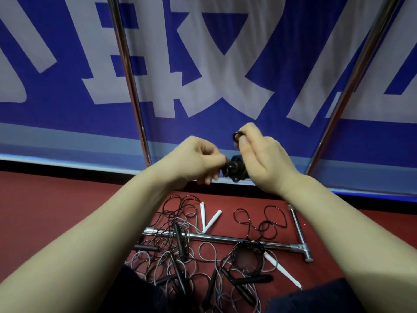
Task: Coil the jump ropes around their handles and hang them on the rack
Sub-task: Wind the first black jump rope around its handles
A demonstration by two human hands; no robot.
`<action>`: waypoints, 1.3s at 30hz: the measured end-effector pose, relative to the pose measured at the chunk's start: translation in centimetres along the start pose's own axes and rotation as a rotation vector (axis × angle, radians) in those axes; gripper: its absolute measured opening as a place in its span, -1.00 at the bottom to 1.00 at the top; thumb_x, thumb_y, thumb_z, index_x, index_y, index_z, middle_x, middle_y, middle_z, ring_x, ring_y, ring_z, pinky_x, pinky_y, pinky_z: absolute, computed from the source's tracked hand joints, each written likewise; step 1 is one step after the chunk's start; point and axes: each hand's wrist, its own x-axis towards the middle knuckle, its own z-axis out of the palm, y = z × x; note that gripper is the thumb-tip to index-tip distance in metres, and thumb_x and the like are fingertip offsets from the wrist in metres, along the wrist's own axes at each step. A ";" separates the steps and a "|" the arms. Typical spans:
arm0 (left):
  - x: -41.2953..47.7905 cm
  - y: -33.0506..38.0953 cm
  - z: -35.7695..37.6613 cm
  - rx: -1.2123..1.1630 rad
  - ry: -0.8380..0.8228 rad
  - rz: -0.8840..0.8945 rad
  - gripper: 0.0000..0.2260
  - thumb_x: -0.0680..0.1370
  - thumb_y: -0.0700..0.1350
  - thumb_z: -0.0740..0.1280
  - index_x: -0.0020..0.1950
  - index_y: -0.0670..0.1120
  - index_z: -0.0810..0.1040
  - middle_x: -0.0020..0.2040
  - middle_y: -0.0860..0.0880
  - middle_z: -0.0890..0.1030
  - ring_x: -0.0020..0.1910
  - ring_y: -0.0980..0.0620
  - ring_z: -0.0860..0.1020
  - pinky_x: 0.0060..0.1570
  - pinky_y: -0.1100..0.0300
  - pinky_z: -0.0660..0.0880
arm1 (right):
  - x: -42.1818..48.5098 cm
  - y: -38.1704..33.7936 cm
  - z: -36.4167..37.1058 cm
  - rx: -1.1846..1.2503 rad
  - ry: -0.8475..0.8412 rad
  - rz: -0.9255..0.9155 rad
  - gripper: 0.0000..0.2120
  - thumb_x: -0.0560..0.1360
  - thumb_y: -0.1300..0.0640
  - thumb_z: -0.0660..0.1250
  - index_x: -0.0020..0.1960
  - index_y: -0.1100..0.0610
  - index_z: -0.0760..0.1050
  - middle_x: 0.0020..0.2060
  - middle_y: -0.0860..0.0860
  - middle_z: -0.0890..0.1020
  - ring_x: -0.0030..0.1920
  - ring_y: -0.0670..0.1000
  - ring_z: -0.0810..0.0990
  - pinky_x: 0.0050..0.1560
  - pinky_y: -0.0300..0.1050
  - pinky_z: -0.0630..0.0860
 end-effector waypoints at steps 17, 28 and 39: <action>0.2 0.3 3.3 -0.806 0.088 0.210 -0.73 0.51 -0.14 0.37 0.16 -0.05 0.38 -0.01 -0.07 0.56 0.04 0.02 0.60 -0.01 -0.01 0.61 | 0.7 -1.7 0.2 0.203 0.206 0.098 -0.84 0.62 -0.10 -0.11 0.06 -0.06 0.17 -0.23 -0.02 0.54 -0.16 0.10 0.55 -0.22 0.03 0.46; 1.3 -0.8 0.6 -0.605 0.221 0.424 -0.62 0.36 -0.29 0.49 0.04 -0.06 0.39 -0.04 0.03 0.70 0.05 -0.15 0.64 0.17 -0.19 0.55 | 2.1 -3.4 -2.9 1.009 0.213 0.350 -0.86 0.41 0.22 0.46 -0.02 0.14 0.66 -0.13 0.21 0.71 -0.33 -0.03 0.55 -0.33 -0.27 0.49; 1.0 0.3 0.9 -0.612 0.355 0.505 -0.61 0.26 -0.26 0.60 -0.03 -0.01 0.54 -0.08 0.10 0.68 0.01 0.09 0.62 0.17 -0.06 0.54 | 2.7 -3.3 -3.7 1.355 0.096 0.534 -0.92 0.27 0.19 0.43 -0.39 0.11 0.64 -0.41 0.00 0.62 -0.58 -0.11 0.33 -0.55 -0.31 0.20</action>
